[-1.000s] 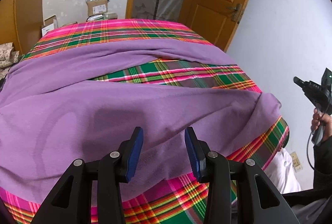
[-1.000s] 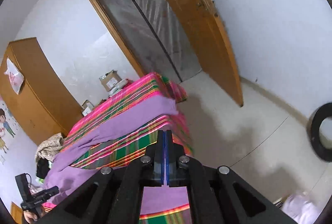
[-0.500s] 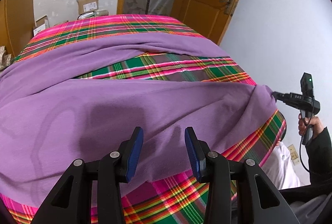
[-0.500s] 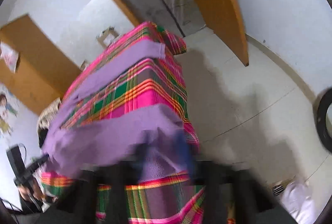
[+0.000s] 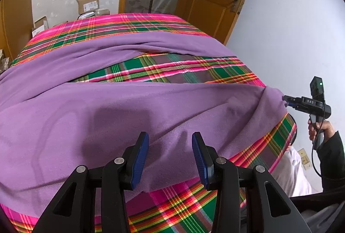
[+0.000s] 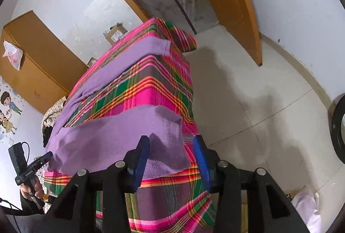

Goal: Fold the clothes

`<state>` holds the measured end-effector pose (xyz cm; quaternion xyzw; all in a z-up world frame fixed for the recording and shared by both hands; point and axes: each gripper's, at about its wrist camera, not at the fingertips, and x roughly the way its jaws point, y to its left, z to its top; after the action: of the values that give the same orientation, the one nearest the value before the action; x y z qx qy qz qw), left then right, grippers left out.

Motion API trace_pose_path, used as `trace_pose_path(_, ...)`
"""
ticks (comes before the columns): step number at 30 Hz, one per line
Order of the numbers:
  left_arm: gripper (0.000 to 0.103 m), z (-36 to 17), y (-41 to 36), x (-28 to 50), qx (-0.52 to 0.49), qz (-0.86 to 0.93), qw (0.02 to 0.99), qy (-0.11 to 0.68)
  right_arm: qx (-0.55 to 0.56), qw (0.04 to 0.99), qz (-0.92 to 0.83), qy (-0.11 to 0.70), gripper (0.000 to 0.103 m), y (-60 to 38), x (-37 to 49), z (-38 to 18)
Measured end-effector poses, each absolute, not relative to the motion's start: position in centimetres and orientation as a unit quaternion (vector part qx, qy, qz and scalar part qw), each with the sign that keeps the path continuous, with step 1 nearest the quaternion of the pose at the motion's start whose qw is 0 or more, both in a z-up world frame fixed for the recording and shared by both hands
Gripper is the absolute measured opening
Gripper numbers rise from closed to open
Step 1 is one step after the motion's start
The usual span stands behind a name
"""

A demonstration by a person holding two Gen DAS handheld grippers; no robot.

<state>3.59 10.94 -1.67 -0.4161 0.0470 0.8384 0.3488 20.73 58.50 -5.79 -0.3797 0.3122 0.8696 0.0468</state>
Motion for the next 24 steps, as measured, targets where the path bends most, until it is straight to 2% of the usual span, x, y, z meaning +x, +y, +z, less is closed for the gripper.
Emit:
trace_pose_path(1, 0.043, -1.7, 11.0, 3.6, -0.416, 0.838, 0.349, 0.047, -0.379, 0.044, 0.871, 0.310, 0.013, 58.4, 20.7, -5.8)
trace_pose_path(2, 0.043, -1.6, 11.0, 3.7, -0.416, 0.839, 0.349, 0.048, -0.379, 0.042, 0.872, 0.306, 0.006, 58.3, 20.6, -5.7)
trace_pose_path(11, 0.043, -1.3, 11.8, 3.8, -0.410, 0.835, 0.363, 0.053, -0.268, 0.041, 0.930, 0.248, 0.005, 57.5, 23.5, 1.9)
trace_pose_path(14, 0.043, -1.2, 12.2, 3.9, -0.408, 0.833, 0.370, 0.056, -0.291, 0.036, 0.923, 0.250, 0.005, 57.4, 25.2, 1.1)
trace_pose_path(18, 0.043, -1.4, 12.7, 3.9, -0.410, 0.829, 0.377, 0.061, -0.356, 0.086, 0.887, 0.281, 0.013, 58.5, 27.1, -3.4)
trace_pose_path(20, 0.043, -1.5, 12.7, 3.8, -0.412, 0.828, 0.376, 0.061, -0.342, 0.112, 0.880, 0.309, 0.015, 59.5, 28.0, -4.0)
trace_pose_path(24, 0.043, -1.4, 12.3, 3.5, -0.411, 0.831, 0.370, 0.055, -0.314, 0.108, 0.887, 0.320, 0.041, 59.4, 27.6, -3.3)
